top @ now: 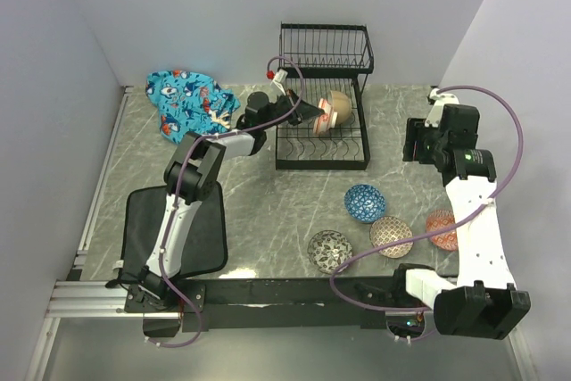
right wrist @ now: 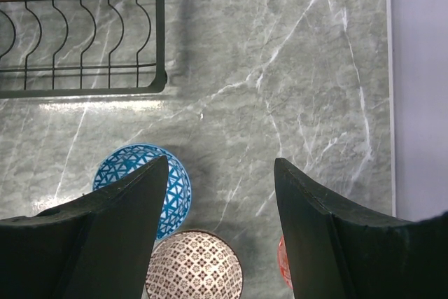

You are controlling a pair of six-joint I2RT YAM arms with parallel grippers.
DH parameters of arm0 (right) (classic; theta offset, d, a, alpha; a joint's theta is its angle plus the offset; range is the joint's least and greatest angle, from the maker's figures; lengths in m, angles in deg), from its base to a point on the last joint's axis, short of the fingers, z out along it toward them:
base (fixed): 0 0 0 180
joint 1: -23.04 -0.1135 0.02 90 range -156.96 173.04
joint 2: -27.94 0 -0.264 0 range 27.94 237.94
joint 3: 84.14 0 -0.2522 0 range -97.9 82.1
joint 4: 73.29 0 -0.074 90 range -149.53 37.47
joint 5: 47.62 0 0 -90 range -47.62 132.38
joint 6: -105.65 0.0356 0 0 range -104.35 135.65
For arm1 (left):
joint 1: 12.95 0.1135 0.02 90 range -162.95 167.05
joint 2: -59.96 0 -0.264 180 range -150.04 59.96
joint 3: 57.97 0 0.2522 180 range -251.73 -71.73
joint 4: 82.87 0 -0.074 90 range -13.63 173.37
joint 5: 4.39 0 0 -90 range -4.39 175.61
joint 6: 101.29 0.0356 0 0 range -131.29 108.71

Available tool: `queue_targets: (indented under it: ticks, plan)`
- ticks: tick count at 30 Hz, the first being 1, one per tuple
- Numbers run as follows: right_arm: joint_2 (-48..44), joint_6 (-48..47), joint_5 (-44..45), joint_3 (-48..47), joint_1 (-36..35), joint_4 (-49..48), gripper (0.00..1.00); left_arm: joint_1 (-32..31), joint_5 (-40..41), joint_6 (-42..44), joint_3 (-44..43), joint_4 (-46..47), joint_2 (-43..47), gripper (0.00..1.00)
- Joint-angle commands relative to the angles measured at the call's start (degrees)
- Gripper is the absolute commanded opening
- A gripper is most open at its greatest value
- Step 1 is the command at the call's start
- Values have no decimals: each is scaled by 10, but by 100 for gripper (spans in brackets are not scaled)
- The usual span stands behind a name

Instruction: Load the bowls into the dish rack

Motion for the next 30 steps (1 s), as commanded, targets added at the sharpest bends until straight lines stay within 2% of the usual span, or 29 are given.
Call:
queue_targets:
  ticks: [1,15,19,30]
  plan:
    - [12,-2,-3,-32,2,-17,70,8,40,-25,-15,46,19,1]
    - [39,0,-6,-55,2,-29,70,-12,77,-3,53,34,81,1]
    - [37,1,-9,-51,2,-29,70,-15,110,6,64,14,97,1]
    - [45,0,-10,-69,-2,-20,70,-37,156,61,13,-33,80,1]
